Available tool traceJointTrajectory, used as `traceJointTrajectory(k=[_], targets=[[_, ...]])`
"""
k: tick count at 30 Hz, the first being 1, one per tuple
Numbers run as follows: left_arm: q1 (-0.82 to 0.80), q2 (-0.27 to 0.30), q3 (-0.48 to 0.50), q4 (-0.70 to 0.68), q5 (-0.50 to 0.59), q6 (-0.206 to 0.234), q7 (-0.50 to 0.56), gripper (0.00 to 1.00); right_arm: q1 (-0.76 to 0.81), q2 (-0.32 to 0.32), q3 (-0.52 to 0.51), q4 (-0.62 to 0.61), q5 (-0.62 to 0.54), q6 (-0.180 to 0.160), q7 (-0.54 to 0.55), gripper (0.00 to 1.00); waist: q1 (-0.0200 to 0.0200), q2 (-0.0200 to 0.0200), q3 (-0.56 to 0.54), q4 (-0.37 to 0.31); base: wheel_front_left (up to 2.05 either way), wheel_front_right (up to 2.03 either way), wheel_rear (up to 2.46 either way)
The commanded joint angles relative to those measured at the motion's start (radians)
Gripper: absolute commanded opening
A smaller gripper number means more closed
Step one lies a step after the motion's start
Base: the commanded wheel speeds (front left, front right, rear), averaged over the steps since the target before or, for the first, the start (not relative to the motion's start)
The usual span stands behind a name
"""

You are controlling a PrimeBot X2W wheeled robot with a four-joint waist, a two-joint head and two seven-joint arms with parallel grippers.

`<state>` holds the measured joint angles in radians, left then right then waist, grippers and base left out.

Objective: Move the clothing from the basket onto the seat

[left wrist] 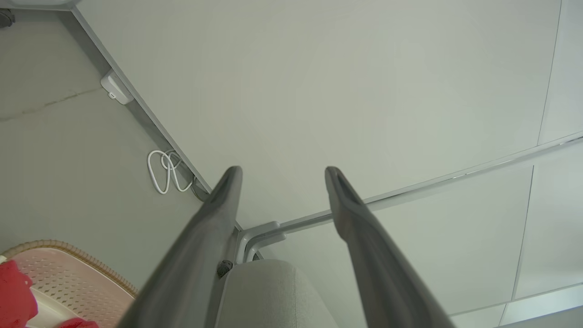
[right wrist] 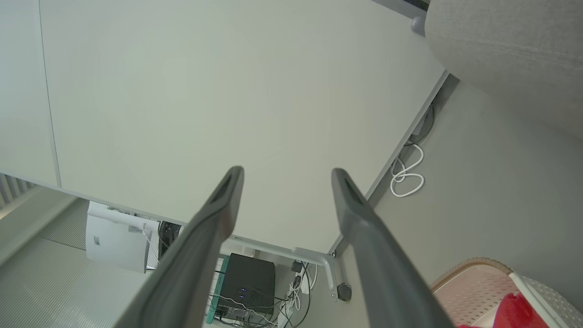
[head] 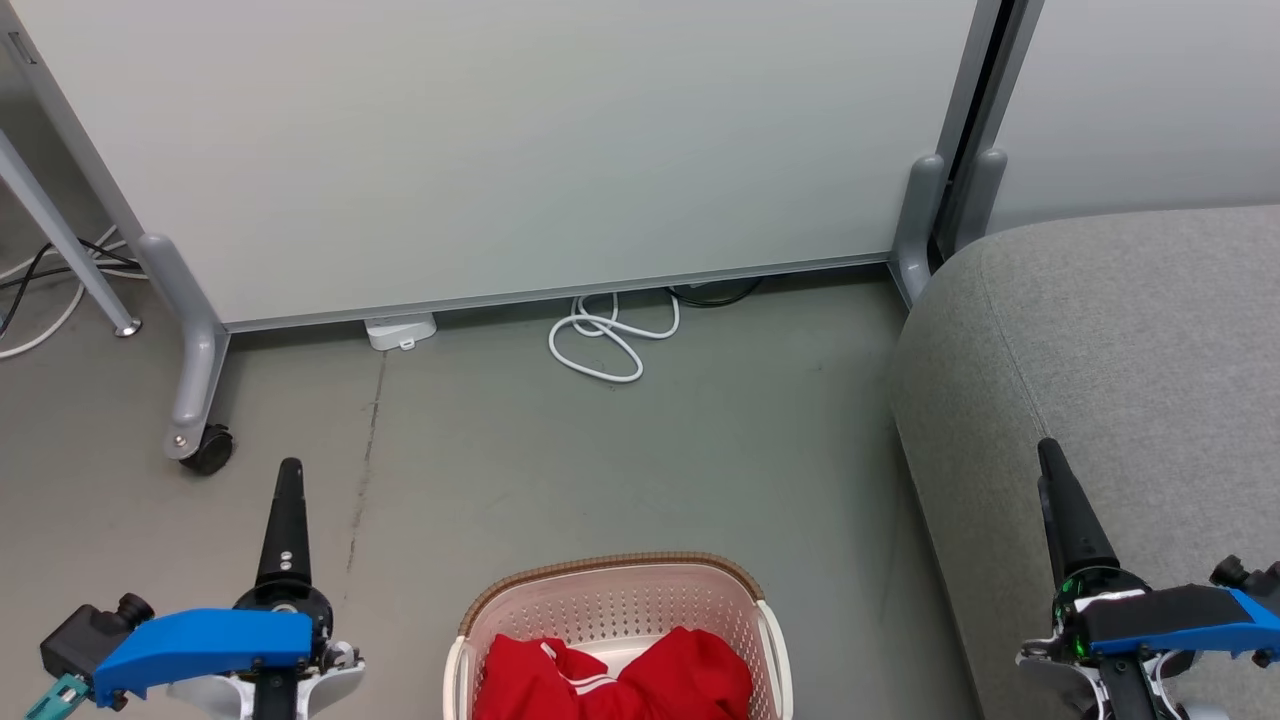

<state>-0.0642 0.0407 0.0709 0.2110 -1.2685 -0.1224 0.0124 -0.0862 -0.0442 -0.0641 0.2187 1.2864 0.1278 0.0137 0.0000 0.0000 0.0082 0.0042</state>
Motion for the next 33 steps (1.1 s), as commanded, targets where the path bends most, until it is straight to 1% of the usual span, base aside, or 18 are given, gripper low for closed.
traceJointTrajectory(k=[1, 7, 10, 13, 16, 21, 33], targets=[[-0.029, 0.007, -0.012, -0.025, 0.055, 0.005, -0.011, 1.00, -0.009, -0.005, 0.006, -0.027, -0.041, 0.002, -0.011, 1.00, 0.0000, 0.0000, 0.000, 0.000, 0.00, 0.00, 0.00], [-0.032, 0.011, -0.055, -0.043, 0.234, 0.025, -0.035, 1.00, -0.009, -0.005, 0.032, -0.058, -0.205, 0.002, -0.035, 1.00, 0.0000, 0.0000, 0.002, 0.002, 0.00, 0.00, 0.00], [-0.034, 0.024, -0.084, -0.050, 0.318, 0.045, -0.046, 1.00, -0.008, -0.005, 0.046, -0.068, -0.297, 0.002, -0.047, 1.00, 0.0000, 0.0000, 0.003, 0.002, 0.00, 0.00, 0.00], [-0.035, 0.036, -0.112, -0.052, 0.379, 0.068, -0.057, 1.00, -0.005, -0.005, 0.059, -0.072, -0.376, 0.002, -0.058, 1.00, 0.0000, 0.0000, 0.004, 0.003, 0.00, 0.00, 0.00], [-0.038, 0.048, -0.138, -0.052, 0.426, 0.091, -0.068, 1.00, 0.000, -0.005, 0.063, -0.066, -0.426, 0.002, -0.069, 1.00, 0.0000, 0.0000, 0.004, 0.004, 0.00, 0.00, 0.00], [-0.040, 0.062, -0.174, -0.041, 0.485, 0.114, -0.085, 1.00, 0.001, -0.006, 0.072, -0.056, -0.495, 0.002, -0.086, 1.00, 0.0000, 0.0000, 0.004, 0.006, 0.00, 0.00, 0.00], [-0.050, 0.077, -0.229, -0.028, 0.614, 0.149, -0.124, 1.00, 0.001, -0.006, 0.088, -0.045, -0.646, 0.003, -0.124, 1.00, 0.0000, 0.0000, 0.006, 0.010, 0.00, 0.00, 0.00]])
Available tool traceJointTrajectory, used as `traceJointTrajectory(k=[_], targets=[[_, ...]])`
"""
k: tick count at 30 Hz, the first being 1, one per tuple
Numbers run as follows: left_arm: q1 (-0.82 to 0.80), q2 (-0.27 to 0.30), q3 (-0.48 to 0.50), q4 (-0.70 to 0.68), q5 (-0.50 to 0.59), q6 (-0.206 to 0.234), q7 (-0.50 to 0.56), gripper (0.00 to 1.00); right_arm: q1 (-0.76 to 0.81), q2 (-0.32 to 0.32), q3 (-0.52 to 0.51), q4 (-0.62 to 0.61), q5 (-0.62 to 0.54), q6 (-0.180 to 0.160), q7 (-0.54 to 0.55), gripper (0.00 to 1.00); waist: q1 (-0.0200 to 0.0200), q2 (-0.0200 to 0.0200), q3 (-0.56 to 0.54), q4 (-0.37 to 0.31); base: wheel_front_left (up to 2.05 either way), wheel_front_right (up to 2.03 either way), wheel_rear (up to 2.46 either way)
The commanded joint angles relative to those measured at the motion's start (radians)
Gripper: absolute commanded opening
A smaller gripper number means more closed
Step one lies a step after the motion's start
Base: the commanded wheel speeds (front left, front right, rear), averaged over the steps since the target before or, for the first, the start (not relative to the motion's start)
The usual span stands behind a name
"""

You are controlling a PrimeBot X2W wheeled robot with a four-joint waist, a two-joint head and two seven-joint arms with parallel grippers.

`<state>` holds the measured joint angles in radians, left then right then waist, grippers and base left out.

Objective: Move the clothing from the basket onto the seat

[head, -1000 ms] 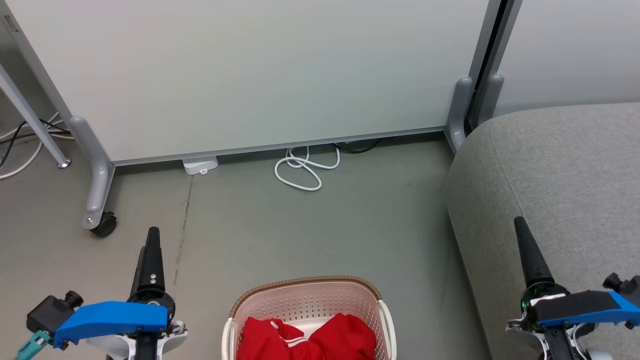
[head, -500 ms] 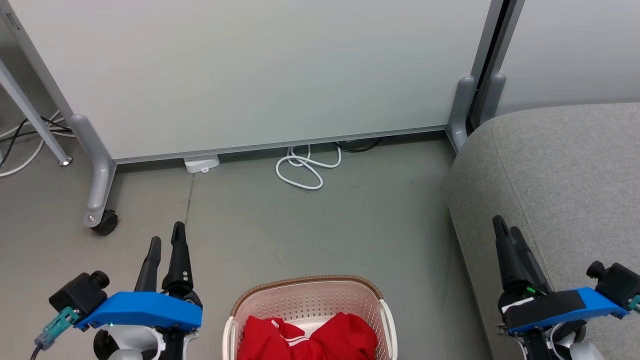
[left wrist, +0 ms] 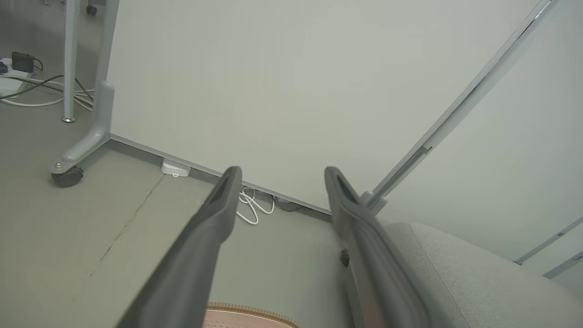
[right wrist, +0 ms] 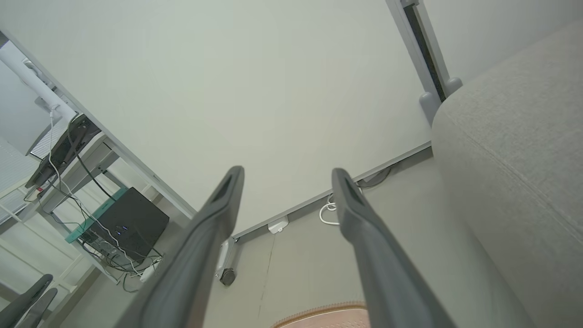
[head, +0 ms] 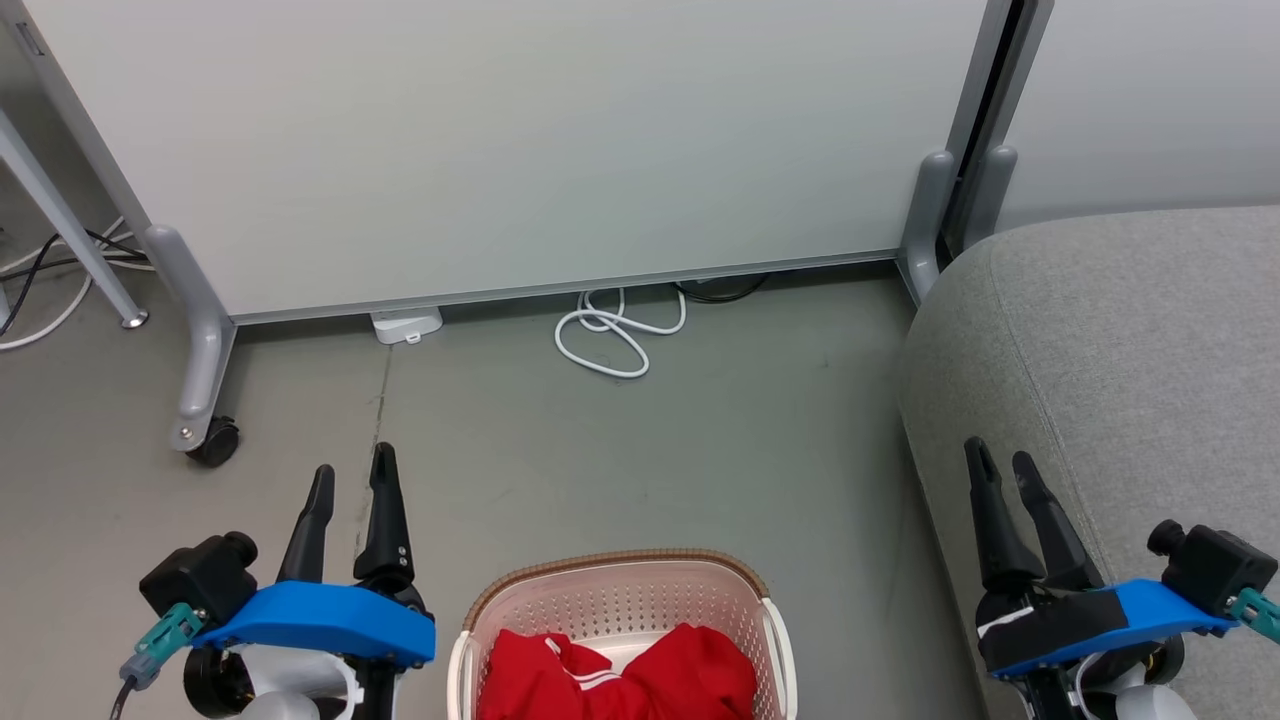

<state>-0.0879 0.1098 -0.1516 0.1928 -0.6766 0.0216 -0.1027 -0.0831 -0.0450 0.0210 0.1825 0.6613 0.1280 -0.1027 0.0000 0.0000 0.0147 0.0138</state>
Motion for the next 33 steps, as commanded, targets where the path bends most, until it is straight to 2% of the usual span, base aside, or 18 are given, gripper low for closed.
traceJointTrajectory(k=[1, 33], targets=[[-0.027, 0.009, -0.009, -0.010, 0.030, 0.006, -0.011, 1.00, -0.002, -0.006, 0.004, -0.008, -0.033, 0.003, -0.011, 1.00, 0.0000, 0.0000, 0.000, 0.001, 0.00, 0.00, 0.00], [-0.027, -0.010, -0.036, -0.004, 0.337, -0.022, -0.091, 1.00, -0.009, -0.007, 0.039, -0.004, -0.345, 0.003, -0.091, 1.00, 0.0000, 0.0000, 0.006, 0.012, 0.00, 0.00, 0.00]])
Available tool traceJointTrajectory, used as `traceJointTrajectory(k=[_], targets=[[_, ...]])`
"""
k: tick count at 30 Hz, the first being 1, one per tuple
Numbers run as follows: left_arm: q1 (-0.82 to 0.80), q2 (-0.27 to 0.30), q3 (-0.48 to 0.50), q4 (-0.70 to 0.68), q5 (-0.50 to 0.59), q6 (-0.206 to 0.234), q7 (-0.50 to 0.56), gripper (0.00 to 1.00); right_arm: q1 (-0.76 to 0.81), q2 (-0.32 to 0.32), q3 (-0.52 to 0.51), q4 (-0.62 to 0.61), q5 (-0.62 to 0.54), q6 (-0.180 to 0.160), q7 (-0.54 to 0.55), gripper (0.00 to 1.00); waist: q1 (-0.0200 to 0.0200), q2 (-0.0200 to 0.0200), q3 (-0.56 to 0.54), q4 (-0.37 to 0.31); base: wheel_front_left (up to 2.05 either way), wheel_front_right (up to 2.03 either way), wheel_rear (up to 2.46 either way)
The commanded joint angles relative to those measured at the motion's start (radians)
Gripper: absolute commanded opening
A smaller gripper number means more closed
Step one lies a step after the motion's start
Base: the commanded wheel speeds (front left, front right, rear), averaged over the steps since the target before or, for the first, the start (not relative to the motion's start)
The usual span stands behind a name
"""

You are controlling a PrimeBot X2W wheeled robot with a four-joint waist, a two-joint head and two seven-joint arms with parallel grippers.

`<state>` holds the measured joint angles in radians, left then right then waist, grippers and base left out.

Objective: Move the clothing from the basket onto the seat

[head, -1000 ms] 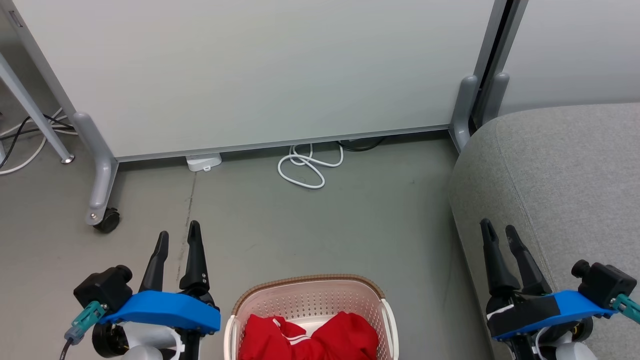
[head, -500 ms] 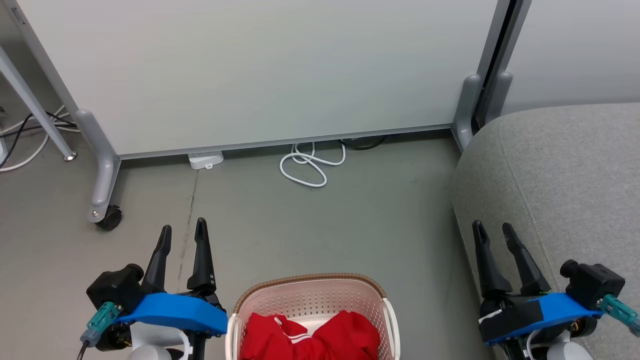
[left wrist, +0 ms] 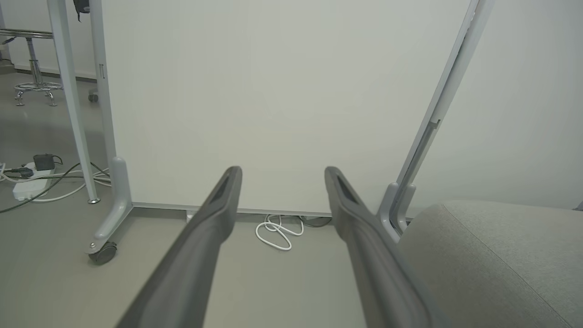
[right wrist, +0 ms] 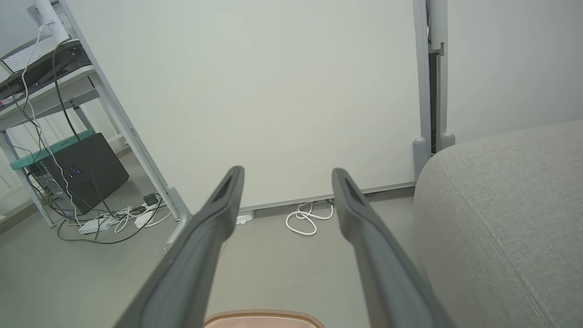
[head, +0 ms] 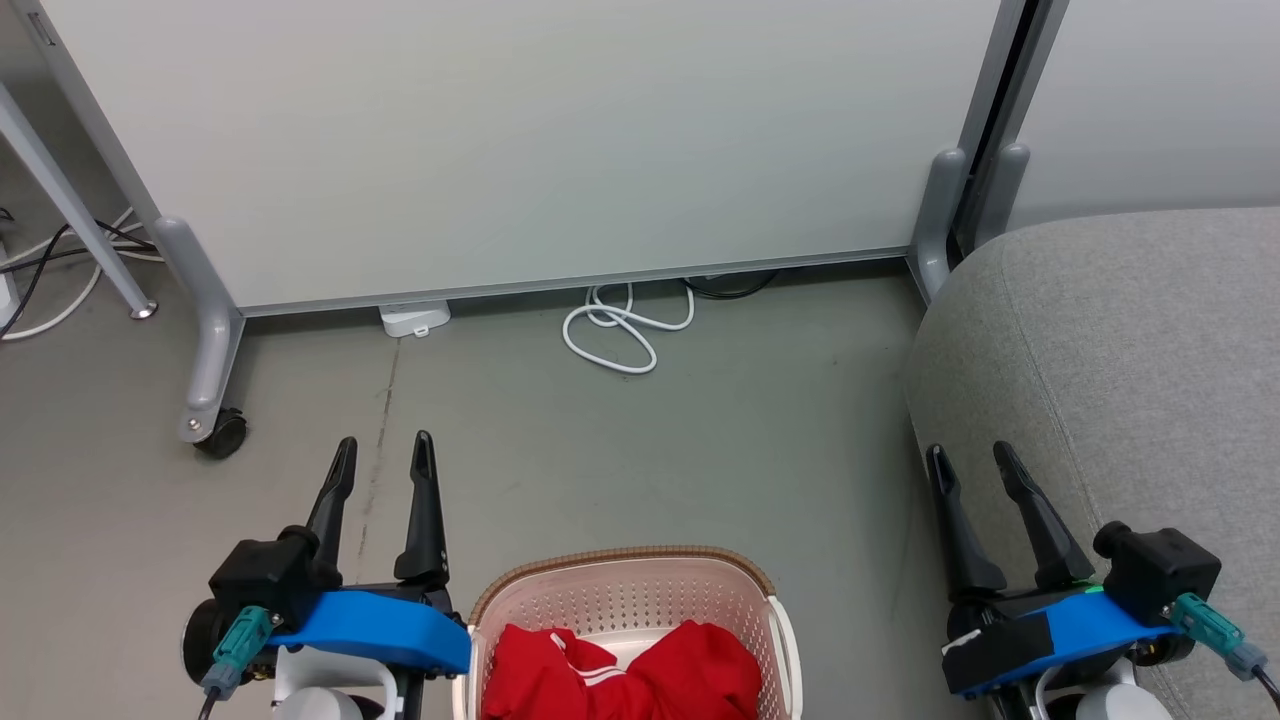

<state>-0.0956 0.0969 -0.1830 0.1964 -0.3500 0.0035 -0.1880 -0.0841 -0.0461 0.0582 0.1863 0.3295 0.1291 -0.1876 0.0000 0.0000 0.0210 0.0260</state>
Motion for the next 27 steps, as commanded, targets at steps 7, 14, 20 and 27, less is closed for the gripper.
traceJointTrajectory(k=[7, 14, 20, 27], targets=[[-0.017, 0.001, -0.009, -0.007, 0.078, -0.006, -0.022, 1.00, -0.007, -0.006, 0.011, -0.008, -0.074, 0.002, -0.021, 1.00, 0.0000, 0.0000, -0.001, 0.001, 0.00, 0.00, 0.00], [-0.011, -0.006, -0.009, 0.005, 0.125, -0.023, -0.036, 1.00, -0.003, -0.006, 0.018, -0.009, -0.125, 0.002, -0.037, 1.00, 0.0000, 0.0000, -0.003, 0.004, 0.00, 0.00, 0.00], [-0.007, -0.012, -0.005, 0.026, 0.164, -0.038, -0.047, 1.00, 0.001, -0.006, 0.025, -0.005, -0.162, 0.002, -0.048, 1.00, 0.0000, 0.0000, -0.006, 0.006, 0.00, 0.00, 0.00], [-0.011, -0.019, -0.005, 0.059, 0.212, -0.051, -0.061, 1.00, -0.001, -0.006, 0.031, 0.001, -0.213, 0.002, -0.061, 1.00, 0.0000, 0.0000, -0.012, 0.007, 0.00, 0.00, 0.00]])
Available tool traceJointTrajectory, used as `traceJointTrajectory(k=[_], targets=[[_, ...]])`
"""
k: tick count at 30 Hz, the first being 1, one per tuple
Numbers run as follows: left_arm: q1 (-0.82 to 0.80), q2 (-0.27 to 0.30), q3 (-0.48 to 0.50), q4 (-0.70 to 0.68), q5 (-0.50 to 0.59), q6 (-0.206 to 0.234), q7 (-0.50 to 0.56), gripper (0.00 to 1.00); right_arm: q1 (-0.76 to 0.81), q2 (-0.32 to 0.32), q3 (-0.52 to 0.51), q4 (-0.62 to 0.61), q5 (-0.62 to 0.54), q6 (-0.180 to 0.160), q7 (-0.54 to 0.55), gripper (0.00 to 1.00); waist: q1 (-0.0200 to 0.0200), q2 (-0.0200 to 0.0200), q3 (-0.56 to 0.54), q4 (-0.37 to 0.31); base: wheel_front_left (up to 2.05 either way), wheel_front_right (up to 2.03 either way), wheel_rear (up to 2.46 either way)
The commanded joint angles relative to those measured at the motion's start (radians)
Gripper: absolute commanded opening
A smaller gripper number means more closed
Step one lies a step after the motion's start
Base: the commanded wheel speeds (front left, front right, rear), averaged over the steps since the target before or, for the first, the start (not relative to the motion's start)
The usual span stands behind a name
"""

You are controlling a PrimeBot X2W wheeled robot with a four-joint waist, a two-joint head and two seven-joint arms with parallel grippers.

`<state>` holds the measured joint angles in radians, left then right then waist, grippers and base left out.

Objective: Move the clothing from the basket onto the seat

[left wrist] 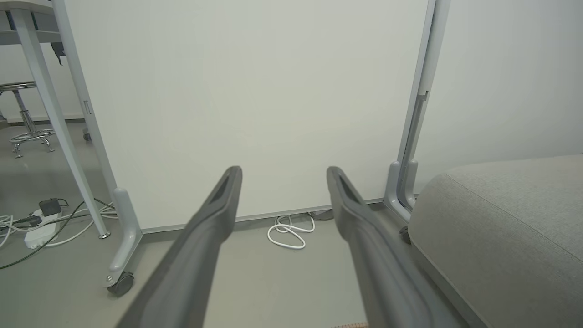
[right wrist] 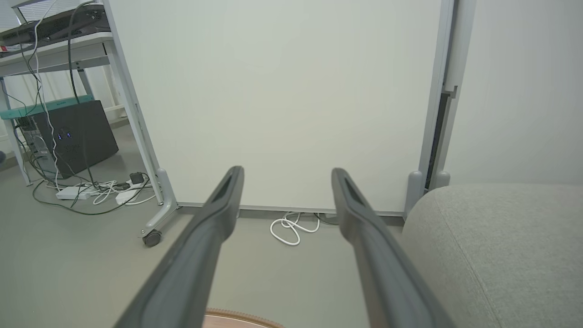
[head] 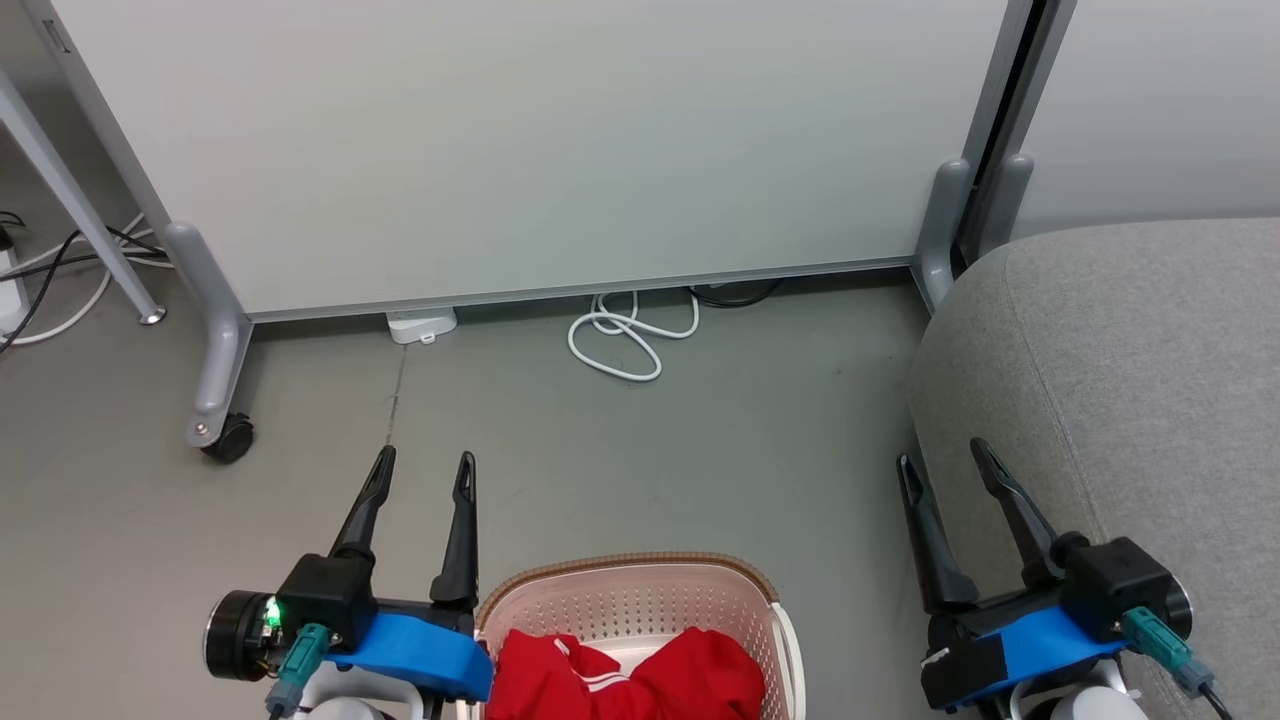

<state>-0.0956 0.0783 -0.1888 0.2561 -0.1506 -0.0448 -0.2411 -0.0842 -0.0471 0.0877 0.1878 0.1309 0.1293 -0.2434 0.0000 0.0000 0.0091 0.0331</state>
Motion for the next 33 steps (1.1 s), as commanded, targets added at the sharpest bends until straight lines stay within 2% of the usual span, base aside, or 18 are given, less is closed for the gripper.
traceJointTrajectory(k=[1, 11, 33], targets=[[-0.012, -0.001, 0.000, 0.005, 0.018, -0.005, -0.011, 1.00, -0.001, -0.005, 0.002, -0.001, -0.022, 0.002, -0.007, 1.00, 0.0000, 0.0000, -0.001, 0.001, 0.00, 0.00, 0.00], [-0.037, -0.009, -0.006, 0.083, 0.060, -0.019, -0.026, 1.00, 0.008, -0.005, 0.008, -0.005, -0.087, 0.002, -0.024, 1.00, 0.0000, 0.0000, -0.009, 0.011, 0.00, 0.00, 0.00], [-0.059, -0.016, 0.009, 0.159, 0.029, -0.023, -0.026, 1.00, 0.011, -0.005, -0.025, 0.039, -0.075, 0.002, -0.023, 1.00, 0.0000, 0.0000, -0.006, 0.015, 0.00, 0.00, 0.00]])
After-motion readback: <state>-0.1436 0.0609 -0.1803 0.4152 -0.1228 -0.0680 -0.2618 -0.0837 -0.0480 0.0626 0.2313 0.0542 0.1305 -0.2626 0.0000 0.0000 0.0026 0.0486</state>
